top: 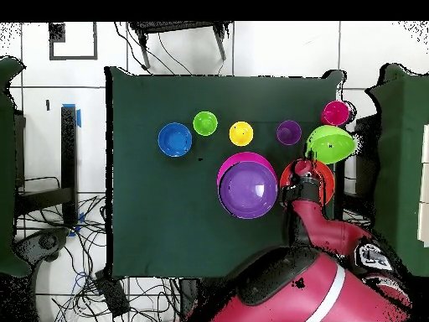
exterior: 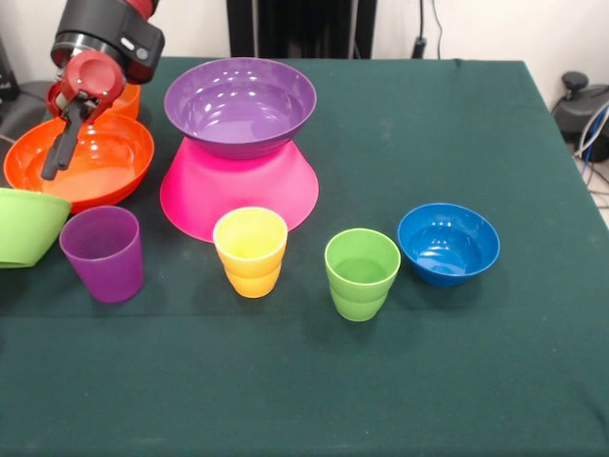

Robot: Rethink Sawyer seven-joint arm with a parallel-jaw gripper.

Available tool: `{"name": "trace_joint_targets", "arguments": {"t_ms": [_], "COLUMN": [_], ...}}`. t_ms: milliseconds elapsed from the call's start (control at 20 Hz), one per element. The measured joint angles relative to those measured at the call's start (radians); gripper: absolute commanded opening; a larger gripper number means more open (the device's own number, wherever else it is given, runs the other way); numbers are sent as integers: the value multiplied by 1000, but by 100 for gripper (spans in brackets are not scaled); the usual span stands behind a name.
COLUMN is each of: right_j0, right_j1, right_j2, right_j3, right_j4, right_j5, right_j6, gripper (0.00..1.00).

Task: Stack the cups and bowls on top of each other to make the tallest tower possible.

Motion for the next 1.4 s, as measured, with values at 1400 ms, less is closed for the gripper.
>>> {"name": "trace_joint_targets", "arguments": {"t_ms": [1400], "right_j0": [-7], "right_j1": [61], "right_j2": [-1], "right_j3": [-51], "right_j4": [-49], "right_j5": [-45], "right_j6": [0], "gripper": [100]}}
